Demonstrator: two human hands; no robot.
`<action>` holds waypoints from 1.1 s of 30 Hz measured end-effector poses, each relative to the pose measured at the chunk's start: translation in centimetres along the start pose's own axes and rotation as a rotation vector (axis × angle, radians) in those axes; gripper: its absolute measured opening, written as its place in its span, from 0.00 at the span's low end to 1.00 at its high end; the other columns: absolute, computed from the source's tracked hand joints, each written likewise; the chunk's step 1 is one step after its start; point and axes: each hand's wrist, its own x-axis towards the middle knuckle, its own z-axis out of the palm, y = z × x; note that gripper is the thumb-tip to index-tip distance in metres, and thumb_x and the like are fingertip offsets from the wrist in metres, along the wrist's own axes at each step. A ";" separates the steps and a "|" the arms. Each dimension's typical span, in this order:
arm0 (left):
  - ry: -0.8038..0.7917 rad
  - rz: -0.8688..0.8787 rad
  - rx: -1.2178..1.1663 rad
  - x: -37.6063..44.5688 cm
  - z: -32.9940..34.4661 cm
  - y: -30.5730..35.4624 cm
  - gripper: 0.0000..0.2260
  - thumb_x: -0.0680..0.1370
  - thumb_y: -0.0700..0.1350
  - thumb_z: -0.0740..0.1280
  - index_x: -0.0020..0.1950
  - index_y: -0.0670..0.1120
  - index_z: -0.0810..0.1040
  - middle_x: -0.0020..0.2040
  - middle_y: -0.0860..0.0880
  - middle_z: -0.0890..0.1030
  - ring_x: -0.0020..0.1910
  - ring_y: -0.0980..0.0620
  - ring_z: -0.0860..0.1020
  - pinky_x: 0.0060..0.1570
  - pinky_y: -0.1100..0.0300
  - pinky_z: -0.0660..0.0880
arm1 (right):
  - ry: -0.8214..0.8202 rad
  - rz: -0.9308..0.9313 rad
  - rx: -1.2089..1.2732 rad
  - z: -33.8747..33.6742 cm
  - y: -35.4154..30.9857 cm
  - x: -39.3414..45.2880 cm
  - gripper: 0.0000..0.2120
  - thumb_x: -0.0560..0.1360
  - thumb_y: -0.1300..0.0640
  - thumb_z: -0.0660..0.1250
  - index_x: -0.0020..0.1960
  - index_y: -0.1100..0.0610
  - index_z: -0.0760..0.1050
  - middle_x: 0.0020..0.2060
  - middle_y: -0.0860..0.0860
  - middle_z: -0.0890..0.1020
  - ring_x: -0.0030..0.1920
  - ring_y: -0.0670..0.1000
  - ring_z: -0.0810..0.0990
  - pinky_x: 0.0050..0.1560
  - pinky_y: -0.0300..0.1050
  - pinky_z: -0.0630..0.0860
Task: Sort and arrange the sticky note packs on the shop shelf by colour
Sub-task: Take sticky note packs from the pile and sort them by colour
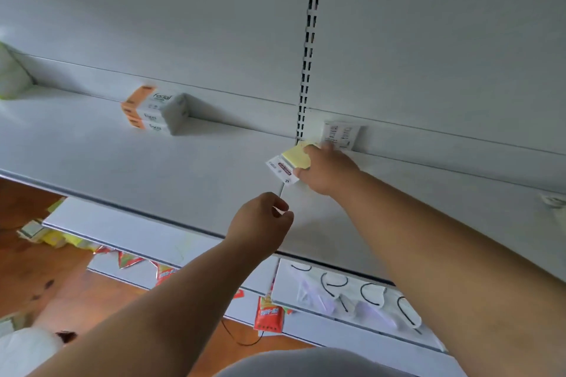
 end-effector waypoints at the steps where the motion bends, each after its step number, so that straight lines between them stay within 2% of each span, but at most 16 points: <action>1: -0.033 -0.026 -0.068 0.6 -0.2 0.0 0.09 0.75 0.50 0.66 0.54 0.51 0.78 0.42 0.55 0.81 0.36 0.52 0.82 0.40 0.57 0.80 | 0.004 0.026 -0.004 0.3 0.0 0.3 0.27 0.74 0.40 0.64 0.68 0.51 0.65 0.67 0.57 0.68 0.59 0.60 0.75 0.54 0.52 0.75; 5: -0.171 -0.132 -0.315 2.1 -0.7 0.5 0.13 0.77 0.48 0.67 0.61 0.48 0.76 0.46 0.49 0.82 0.25 0.56 0.79 0.27 0.64 0.75 | 0.090 0.113 0.054 0.9 -0.4 -0.1 0.32 0.67 0.43 0.73 0.65 0.52 0.64 0.62 0.57 0.69 0.55 0.59 0.77 0.50 0.49 0.76; 8: -0.232 -0.185 -0.501 2.7 -1.2 0.6 0.15 0.79 0.49 0.65 0.64 0.46 0.75 0.51 0.47 0.81 0.29 0.51 0.80 0.34 0.60 0.78 | 0.183 0.199 0.308 0.1 -1.1 -1.3 0.29 0.65 0.43 0.72 0.62 0.50 0.67 0.60 0.54 0.71 0.53 0.57 0.77 0.47 0.45 0.71; 10: -0.266 -0.232 -0.746 3.0 -1.4 0.9 0.13 0.80 0.49 0.64 0.61 0.44 0.75 0.54 0.47 0.80 0.33 0.47 0.80 0.38 0.55 0.77 | 0.236 0.233 0.492 -0.1 -1.3 -2.9 0.27 0.64 0.42 0.73 0.59 0.48 0.69 0.58 0.50 0.73 0.51 0.53 0.76 0.47 0.43 0.70; 12: -0.268 -0.237 -0.912 3.2 -1.4 1.5 0.10 0.81 0.48 0.64 0.57 0.43 0.77 0.50 0.46 0.82 0.34 0.46 0.80 0.37 0.55 0.76 | 0.222 0.197 0.582 0.3 -1.2 -5.3 0.26 0.64 0.40 0.75 0.57 0.46 0.70 0.56 0.47 0.73 0.51 0.49 0.74 0.48 0.42 0.71; 15: -0.237 -0.165 -0.891 3.1 -0.3 2.8 0.06 0.80 0.41 0.64 0.50 0.43 0.80 0.37 0.46 0.81 0.32 0.49 0.77 0.36 0.56 0.74 | 0.184 0.137 0.740 0.8 0.1 -8.4 0.19 0.67 0.40 0.74 0.54 0.43 0.75 0.55 0.45 0.76 0.47 0.47 0.76 0.46 0.41 0.73; 17: -0.218 -0.141 -0.849 2.9 0.7 3.7 0.07 0.79 0.38 0.62 0.46 0.43 0.80 0.35 0.46 0.80 0.30 0.49 0.76 0.35 0.56 0.73 | 0.222 0.143 0.823 0.9 2.2 -9.6 0.12 0.71 0.42 0.72 0.52 0.44 0.77 0.49 0.45 0.78 0.36 0.45 0.75 0.40 0.40 0.72; 19: -0.221 -0.090 -0.776 2.6 1.7 4.3 0.07 0.78 0.38 0.61 0.43 0.43 0.78 0.33 0.45 0.78 0.28 0.49 0.74 0.33 0.56 0.71 | 0.302 0.184 0.825 0.5 4.4 -10.7 0.08 0.73 0.46 0.70 0.50 0.46 0.77 0.44 0.43 0.78 0.31 0.46 0.72 0.37 0.39 0.69; 20: -0.245 -0.046 -0.717 2.4 2.2 4.7 0.08 0.77 0.38 0.61 0.41 0.43 0.78 0.31 0.45 0.76 0.27 0.49 0.73 0.33 0.57 0.70 | 0.346 0.209 0.807 0.1 5.5 -11.3 0.07 0.74 0.47 0.70 0.51 0.45 0.76 0.46 0.42 0.78 0.32 0.45 0.72 0.38 0.40 0.70; 22: -0.349 0.062 -0.566 1.8 3.4 5.7 0.08 0.75 0.39 0.61 0.39 0.45 0.77 0.28 0.47 0.73 0.26 0.50 0.71 0.31 0.59 0.68 | 0.371 0.246 0.767 -1.0 7.6 -12.7 0.13 0.73 0.47 0.70 0.57 0.43 0.74 0.51 0.41 0.77 0.37 0.43 0.74 0.42 0.43 0.74; 24: -0.482 0.148 -0.442 1.0 4.8 7.2 0.10 0.76 0.37 0.61 0.38 0.46 0.77 0.26 0.49 0.72 0.26 0.52 0.69 0.29 0.61 0.67 | 0.290 0.266 0.720 -2.4 9.8 -14.5 0.16 0.72 0.46 0.71 0.59 0.43 0.74 0.50 0.41 0.78 0.43 0.42 0.76 0.46 0.43 0.75; 25: -0.529 0.169 -0.420 0.6 5.7 8.1 0.10 0.77 0.36 0.61 0.38 0.46 0.77 0.25 0.50 0.72 0.25 0.52 0.69 0.29 0.61 0.66 | 0.240 0.264 0.692 -2.9 10.9 -15.4 0.13 0.72 0.47 0.72 0.56 0.44 0.76 0.47 0.43 0.80 0.43 0.43 0.77 0.45 0.43 0.74; 27: -0.559 0.178 -0.456 -0.3 7.6 9.8 0.09 0.77 0.36 0.62 0.40 0.44 0.78 0.26 0.48 0.73 0.26 0.50 0.69 0.28 0.61 0.65 | 0.203 0.272 0.637 -3.6 13.1 -17.4 0.06 0.73 0.49 0.72 0.47 0.48 0.79 0.42 0.46 0.81 0.40 0.45 0.77 0.43 0.41 0.72; 29: -0.564 0.122 -0.593 -1.4 9.8 11.4 0.04 0.78 0.38 0.64 0.47 0.41 0.79 0.30 0.45 0.75 0.26 0.49 0.69 0.27 0.62 0.65 | 0.290 0.321 0.667 -3.5 15.8 -19.4 0.05 0.74 0.51 0.71 0.45 0.52 0.78 0.38 0.46 0.80 0.37 0.44 0.75 0.39 0.39 0.70; 31: -0.591 0.036 -0.727 -3.0 12.3 13.3 0.05 0.77 0.39 0.67 0.52 0.40 0.79 0.33 0.44 0.77 0.27 0.50 0.70 0.27 0.62 0.65 | 0.417 0.413 0.824 -3.0 18.9 -21.5 0.06 0.75 0.52 0.70 0.45 0.53 0.75 0.34 0.45 0.76 0.31 0.42 0.71 0.34 0.37 0.67; 33: -0.611 0.081 -0.647 -4.9 15.3 15.3 0.02 0.76 0.39 0.68 0.47 0.41 0.79 0.29 0.46 0.75 0.25 0.51 0.69 0.25 0.64 0.64 | 0.468 0.477 1.016 -2.5 22.1 -23.5 0.05 0.76 0.53 0.69 0.45 0.52 0.73 0.32 0.45 0.73 0.25 0.41 0.66 0.29 0.39 0.64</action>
